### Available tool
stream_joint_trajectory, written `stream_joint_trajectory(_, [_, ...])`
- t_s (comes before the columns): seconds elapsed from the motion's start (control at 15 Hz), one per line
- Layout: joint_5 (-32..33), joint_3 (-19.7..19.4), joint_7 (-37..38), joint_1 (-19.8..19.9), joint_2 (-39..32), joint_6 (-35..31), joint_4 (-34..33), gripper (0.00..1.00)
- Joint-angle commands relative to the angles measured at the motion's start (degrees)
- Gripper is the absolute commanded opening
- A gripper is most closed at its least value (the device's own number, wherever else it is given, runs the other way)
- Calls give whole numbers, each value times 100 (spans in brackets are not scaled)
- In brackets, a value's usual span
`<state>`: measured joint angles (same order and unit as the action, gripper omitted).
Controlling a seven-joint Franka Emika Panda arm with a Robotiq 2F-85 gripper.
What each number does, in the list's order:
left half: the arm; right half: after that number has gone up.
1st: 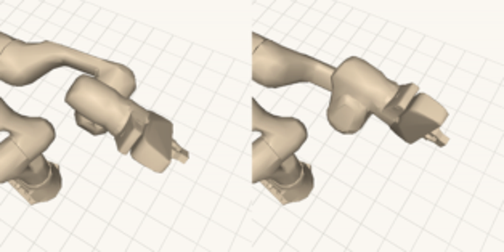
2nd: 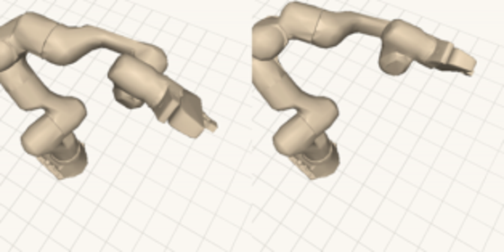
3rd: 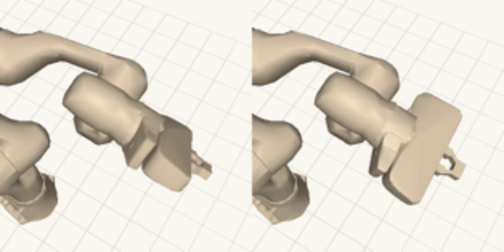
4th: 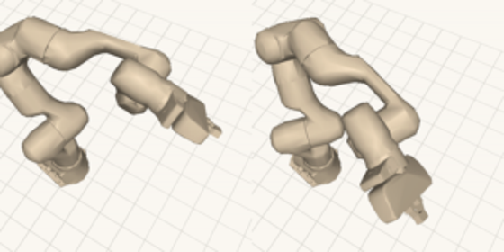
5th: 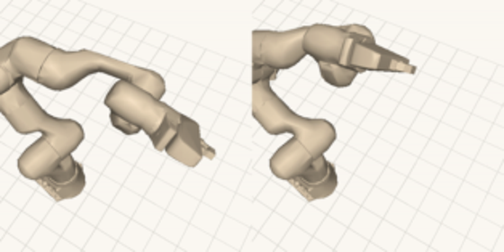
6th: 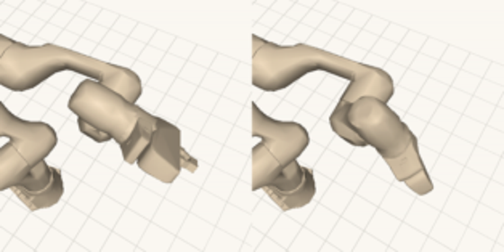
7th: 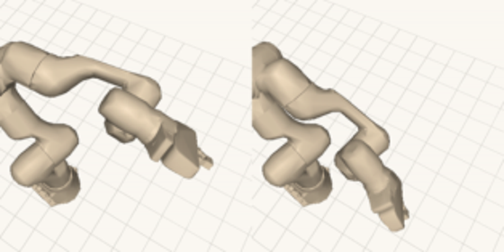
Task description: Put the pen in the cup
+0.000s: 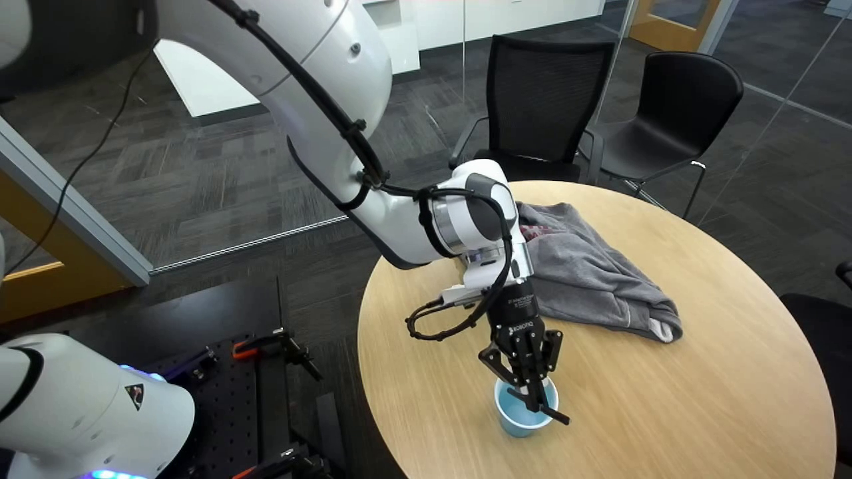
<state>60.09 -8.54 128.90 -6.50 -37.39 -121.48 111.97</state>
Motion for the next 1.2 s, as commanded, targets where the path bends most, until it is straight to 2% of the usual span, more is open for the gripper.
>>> stream_joint_trajectory(0.0, [36,65,404,-54,-139,554,-245,3])
stream_joint_trajectory(0.4, [49,206,583,-119,-393,1257,-596,3])
stream_joint_trajectory(1.0, [16,346,574,-152,-769,1506,-915,3])
stream_joint_trajectory(1.07, [7,351,575,-149,-789,1494,-925,34])
stream_joint_trajectory(1.13, [-1,353,574,-150,-807,1499,-933,38])
